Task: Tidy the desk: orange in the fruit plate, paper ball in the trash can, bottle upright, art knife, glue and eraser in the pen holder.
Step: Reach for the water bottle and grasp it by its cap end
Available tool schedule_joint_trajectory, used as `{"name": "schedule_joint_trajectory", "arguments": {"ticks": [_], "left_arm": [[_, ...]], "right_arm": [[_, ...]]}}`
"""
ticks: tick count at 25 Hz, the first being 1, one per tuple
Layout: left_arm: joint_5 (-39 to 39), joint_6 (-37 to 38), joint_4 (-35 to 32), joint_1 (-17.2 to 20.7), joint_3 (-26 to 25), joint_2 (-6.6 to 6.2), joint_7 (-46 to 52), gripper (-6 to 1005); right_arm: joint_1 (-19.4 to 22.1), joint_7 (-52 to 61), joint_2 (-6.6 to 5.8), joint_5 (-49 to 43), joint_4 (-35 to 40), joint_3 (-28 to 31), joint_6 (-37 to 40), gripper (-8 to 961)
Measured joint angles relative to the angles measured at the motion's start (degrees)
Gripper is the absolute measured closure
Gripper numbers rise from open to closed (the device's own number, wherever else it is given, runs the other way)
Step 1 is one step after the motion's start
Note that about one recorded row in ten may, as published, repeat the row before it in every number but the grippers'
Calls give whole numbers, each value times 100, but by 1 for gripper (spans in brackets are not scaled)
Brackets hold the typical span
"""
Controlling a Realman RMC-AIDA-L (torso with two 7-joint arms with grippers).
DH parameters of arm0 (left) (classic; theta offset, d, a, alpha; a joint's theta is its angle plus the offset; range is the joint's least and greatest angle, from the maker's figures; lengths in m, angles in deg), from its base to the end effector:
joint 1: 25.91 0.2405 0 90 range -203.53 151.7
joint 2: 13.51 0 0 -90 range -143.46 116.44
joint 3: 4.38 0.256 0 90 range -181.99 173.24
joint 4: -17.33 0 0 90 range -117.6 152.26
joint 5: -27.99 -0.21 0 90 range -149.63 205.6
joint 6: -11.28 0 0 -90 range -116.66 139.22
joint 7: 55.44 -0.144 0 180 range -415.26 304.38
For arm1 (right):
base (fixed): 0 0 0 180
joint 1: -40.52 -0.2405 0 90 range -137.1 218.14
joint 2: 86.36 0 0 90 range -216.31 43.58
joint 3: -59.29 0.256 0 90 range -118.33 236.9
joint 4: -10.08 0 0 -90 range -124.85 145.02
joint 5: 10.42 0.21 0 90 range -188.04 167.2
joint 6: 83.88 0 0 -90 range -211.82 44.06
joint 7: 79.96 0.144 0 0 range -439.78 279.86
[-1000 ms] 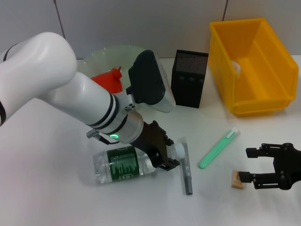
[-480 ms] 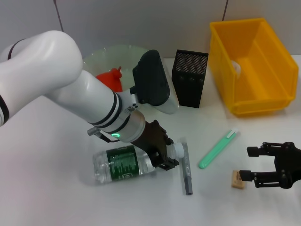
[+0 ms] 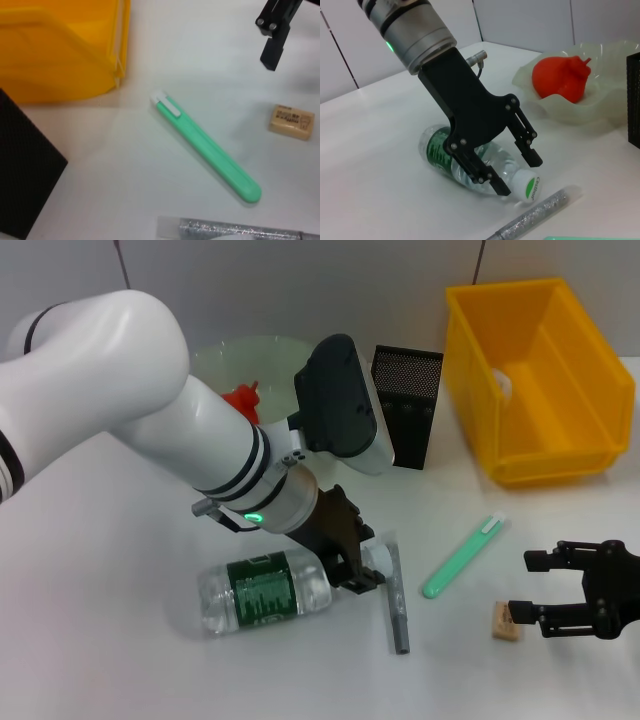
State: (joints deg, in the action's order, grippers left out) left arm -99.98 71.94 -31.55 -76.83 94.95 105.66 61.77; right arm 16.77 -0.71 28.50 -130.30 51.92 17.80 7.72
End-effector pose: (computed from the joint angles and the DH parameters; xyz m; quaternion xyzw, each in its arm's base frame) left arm -0.1260 0.3810 -0.1106 -0.9869 -0.0136 0.1328 0.0903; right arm 0.3121 0.3003 0.0303 -0.9518 0.2289 0.1541 0.1337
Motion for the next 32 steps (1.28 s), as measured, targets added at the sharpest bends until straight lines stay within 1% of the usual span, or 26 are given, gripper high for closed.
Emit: {"name": "schedule_joint_trajectory", "arguments": {"ticks": [6, 13, 32], "left_arm": [[-42, 24, 2, -55, 140, 0, 139, 468], [-264, 38, -47, -200, 277, 0, 600, 475], [-754, 481, -210, -359, 523, 0, 1188, 493]], "right_arm": [[-7, 3, 0, 0, 0, -19, -2, 159], [-16, 3, -8, 1, 0, -17, -2, 159], [1, 11, 18, 1, 8, -17, 3, 159]]}}
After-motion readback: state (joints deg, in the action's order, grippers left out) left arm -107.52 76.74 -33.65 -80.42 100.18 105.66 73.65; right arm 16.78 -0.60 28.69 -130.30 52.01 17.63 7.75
